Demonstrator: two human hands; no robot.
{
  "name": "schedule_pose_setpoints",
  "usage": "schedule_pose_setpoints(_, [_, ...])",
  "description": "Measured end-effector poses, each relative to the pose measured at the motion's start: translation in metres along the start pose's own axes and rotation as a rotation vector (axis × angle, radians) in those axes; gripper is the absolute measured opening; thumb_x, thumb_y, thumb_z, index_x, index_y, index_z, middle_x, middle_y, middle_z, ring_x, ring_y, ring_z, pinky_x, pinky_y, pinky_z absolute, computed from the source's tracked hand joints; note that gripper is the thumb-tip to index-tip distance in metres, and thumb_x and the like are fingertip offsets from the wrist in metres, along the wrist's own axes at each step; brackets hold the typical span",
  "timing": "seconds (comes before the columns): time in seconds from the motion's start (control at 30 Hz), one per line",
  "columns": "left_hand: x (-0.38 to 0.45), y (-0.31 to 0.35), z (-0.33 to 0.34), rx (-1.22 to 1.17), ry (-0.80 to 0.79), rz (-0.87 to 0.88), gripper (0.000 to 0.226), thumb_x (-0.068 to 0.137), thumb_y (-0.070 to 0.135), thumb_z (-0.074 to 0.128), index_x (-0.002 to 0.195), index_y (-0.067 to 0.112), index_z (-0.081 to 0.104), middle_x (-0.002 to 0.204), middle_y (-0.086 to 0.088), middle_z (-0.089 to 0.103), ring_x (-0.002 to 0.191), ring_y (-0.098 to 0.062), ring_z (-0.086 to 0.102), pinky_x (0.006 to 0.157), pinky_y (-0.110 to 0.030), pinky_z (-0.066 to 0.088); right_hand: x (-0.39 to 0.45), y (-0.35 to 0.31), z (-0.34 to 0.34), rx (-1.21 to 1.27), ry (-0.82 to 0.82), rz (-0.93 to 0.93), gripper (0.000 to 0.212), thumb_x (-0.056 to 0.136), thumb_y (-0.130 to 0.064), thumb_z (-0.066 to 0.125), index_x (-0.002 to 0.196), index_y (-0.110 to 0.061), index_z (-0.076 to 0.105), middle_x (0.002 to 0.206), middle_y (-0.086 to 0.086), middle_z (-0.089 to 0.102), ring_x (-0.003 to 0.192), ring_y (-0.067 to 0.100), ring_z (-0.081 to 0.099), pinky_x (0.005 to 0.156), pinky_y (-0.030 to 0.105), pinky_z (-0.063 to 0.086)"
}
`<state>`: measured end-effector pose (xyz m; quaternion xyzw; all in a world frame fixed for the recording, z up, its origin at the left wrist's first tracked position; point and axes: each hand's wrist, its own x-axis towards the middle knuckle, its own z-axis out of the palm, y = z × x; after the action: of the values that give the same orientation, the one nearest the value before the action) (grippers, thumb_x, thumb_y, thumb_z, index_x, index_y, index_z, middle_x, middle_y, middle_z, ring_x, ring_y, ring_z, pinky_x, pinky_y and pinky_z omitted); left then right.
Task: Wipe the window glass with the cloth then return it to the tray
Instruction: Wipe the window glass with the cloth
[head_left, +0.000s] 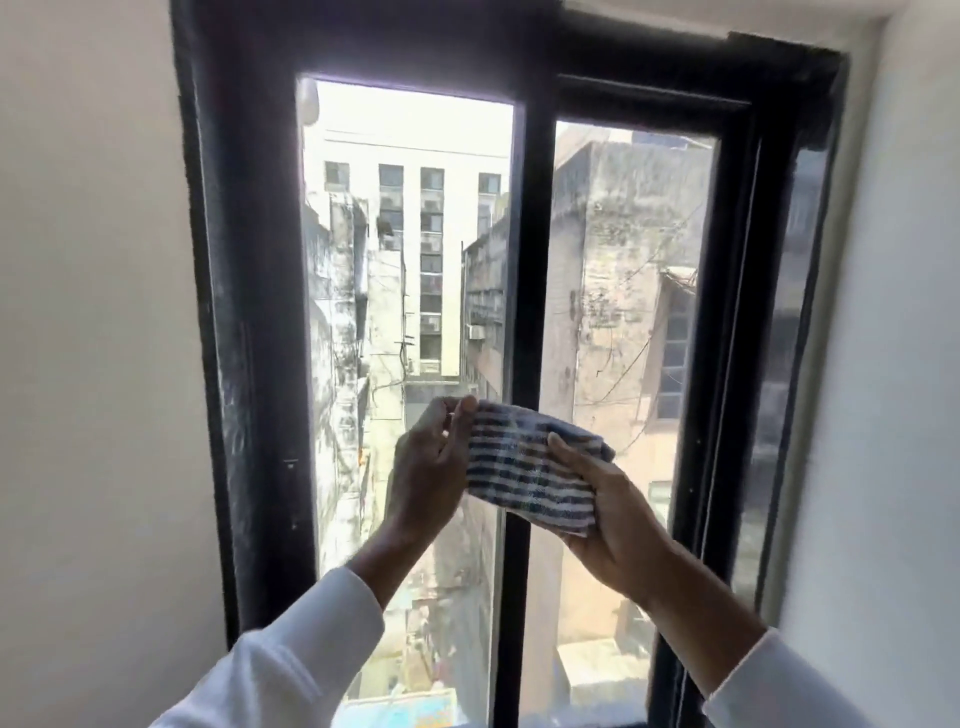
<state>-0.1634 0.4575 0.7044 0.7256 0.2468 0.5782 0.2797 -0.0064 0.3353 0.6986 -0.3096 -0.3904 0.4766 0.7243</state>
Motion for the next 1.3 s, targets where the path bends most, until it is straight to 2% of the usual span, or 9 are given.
schedule_pose_setpoints(0.17, [0.032, -0.047, -0.065, 0.619, 0.370, 0.324, 0.045, 0.116, 0.040, 0.047, 0.151, 0.014, 0.059, 0.152, -0.009, 0.065, 0.140, -0.027, 0.061, 0.117, -0.046, 0.049, 0.055, 0.029, 0.023, -0.780, 0.236, -0.730, 0.048, 0.115, -0.008, 0.061, 0.155, -0.036, 0.065, 0.162, 0.000, 0.070, 0.152, 0.011, 0.065, 0.128, 0.035, 0.055])
schedule_pose_setpoints(0.27, [0.076, -0.068, -0.087, 0.886, 0.405, 0.325, 0.068, 0.114, 0.046, 0.049, 0.169, 0.006, 0.041, 0.182, -0.018, 0.034, 0.168, -0.035, 0.037, 0.134, -0.052, 0.033, 0.116, 0.049, 0.021, -1.298, 0.145, -1.076, 0.061, 0.109, -0.009, 0.053, 0.170, -0.015, 0.048, 0.183, 0.010, 0.041, 0.176, 0.025, 0.032, 0.143, 0.046, 0.033])
schedule_pose_setpoints(0.37, [0.101, -0.091, -0.098, 0.954, 0.412, 0.252, 0.084, 0.113, 0.053, 0.044, 0.178, 0.005, 0.020, 0.189, -0.015, 0.010, 0.175, -0.033, 0.020, 0.138, -0.054, 0.027, 0.155, 0.080, 0.010, -1.622, 0.076, -1.055, 0.086, 0.107, -0.023, 0.069, 0.179, -0.007, 0.025, 0.192, 0.016, 0.014, 0.180, 0.036, 0.010, 0.145, 0.064, 0.021])
schedule_pose_setpoints(0.47, [0.108, -0.111, -0.110, 0.978, 0.383, 0.287, 0.084, 0.114, 0.056, 0.030, 0.179, 0.004, 0.013, 0.190, -0.013, 0.003, 0.176, -0.033, 0.013, 0.140, -0.056, 0.022, 0.158, 0.107, 0.018, -1.767, 0.036, -1.073, 0.107, 0.108, -0.064, 0.061, 0.182, -0.011, 0.005, 0.194, 0.012, -0.001, 0.181, 0.028, -0.003, 0.148, 0.048, 0.006])
schedule_pose_setpoints(0.6, [0.109, -0.124, -0.121, 0.991, 0.366, 0.382, 0.079, 0.117, 0.053, 0.018, 0.179, 0.004, 0.012, 0.190, -0.013, 0.004, 0.177, -0.029, 0.008, 0.142, -0.052, 0.015, 0.186, 0.091, 0.093, -1.830, -0.260, -1.281, 0.073, 0.118, -0.034, 0.047, 0.182, -0.012, 0.017, 0.194, 0.007, 0.007, 0.181, 0.024, -0.001, 0.146, 0.054, 0.022])
schedule_pose_setpoints(0.8, [0.110, -0.131, -0.121, 0.997, 0.379, 0.394, 0.080, 0.116, 0.057, 0.009, 0.179, 0.007, 0.013, 0.190, -0.009, 0.005, 0.177, -0.024, 0.006, 0.142, -0.046, 0.010, 0.187, 0.078, 0.087, -1.661, 0.274, -1.142, 0.081, 0.112, -0.012, 0.051, 0.182, -0.012, 0.011, 0.194, 0.011, 0.003, 0.181, 0.032, 0.000, 0.146, 0.060, 0.021])
schedule_pose_setpoints(0.97, [0.110, -0.129, -0.122, 1.000, 0.394, 0.412, 0.081, 0.117, 0.056, 0.010, 0.178, 0.004, 0.016, 0.189, -0.013, 0.009, 0.176, -0.030, 0.014, 0.141, -0.054, 0.020, 0.170, 0.114, 0.094, -1.889, -0.064, -1.215, 0.088, 0.103, -0.008, 0.057, 0.182, -0.015, 0.018, 0.194, 0.007, 0.006, 0.181, 0.028, 0.005, 0.146, 0.054, 0.023])
schedule_pose_setpoints(1.17, [0.107, -0.123, -0.117, 1.001, 0.404, 0.392, 0.085, 0.116, 0.058, 0.006, 0.178, 0.002, 0.018, 0.188, -0.016, 0.013, 0.175, -0.031, 0.017, 0.141, -0.051, 0.020, 0.176, 0.067, 0.077, -1.643, 0.394, -0.972, 0.070, 0.121, -0.021, 0.034, 0.182, -0.012, 0.002, 0.193, 0.009, -0.010, 0.181, 0.030, -0.009, 0.148, 0.060, 0.007])
schedule_pose_setpoints(1.3, [0.109, -0.123, -0.118, 1.018, 0.422, 0.400, 0.081, 0.117, 0.055, 0.012, 0.177, 0.001, 0.020, 0.187, -0.017, 0.018, 0.174, -0.032, 0.020, 0.140, -0.053, 0.023, 0.139, 0.150, 0.069, -1.946, 0.047, -1.041, 0.086, 0.112, -0.012, 0.055, 0.183, -0.016, 0.006, 0.194, 0.006, -0.006, 0.181, 0.029, -0.006, 0.149, 0.055, 0.003])
